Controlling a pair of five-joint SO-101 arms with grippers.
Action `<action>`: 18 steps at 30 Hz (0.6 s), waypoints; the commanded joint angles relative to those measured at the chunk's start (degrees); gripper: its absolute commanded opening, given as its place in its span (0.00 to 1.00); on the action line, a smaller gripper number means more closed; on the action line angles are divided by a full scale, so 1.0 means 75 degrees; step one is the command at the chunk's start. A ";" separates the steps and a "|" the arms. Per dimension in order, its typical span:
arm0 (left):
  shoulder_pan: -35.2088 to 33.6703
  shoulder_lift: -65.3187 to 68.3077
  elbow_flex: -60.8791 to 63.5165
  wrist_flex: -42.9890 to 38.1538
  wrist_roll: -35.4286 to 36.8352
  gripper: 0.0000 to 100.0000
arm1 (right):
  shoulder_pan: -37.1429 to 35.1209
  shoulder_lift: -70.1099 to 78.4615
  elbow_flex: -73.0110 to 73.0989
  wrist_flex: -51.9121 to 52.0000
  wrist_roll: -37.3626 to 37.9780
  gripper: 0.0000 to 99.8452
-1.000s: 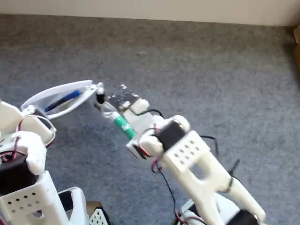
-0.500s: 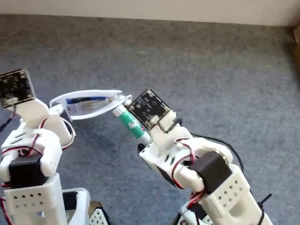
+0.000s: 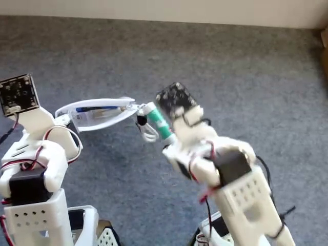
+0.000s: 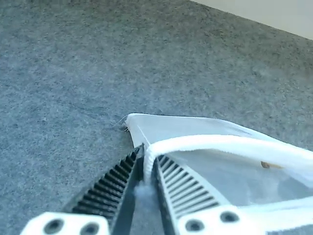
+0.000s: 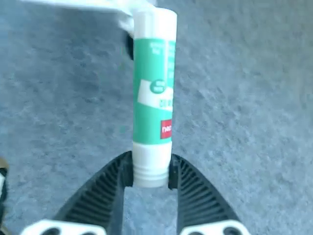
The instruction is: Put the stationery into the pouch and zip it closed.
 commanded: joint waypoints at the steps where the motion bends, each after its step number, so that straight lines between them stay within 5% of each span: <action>1: -0.0404 -0.0111 -0.0041 -0.0176 0.0305 0.01 | 0.0838 0.1412 -0.0486 -0.0744 0.0199 0.00; 11: -0.0557 -0.0111 -0.0064 -0.0176 0.0328 0.01 | 0.1518 0.5585 -0.0592 -0.2010 0.0246 0.00; 18: -0.0557 -0.0111 -0.0053 -0.0176 0.0328 0.01 | 0.1541 0.6582 -0.1834 -0.1916 0.0199 0.04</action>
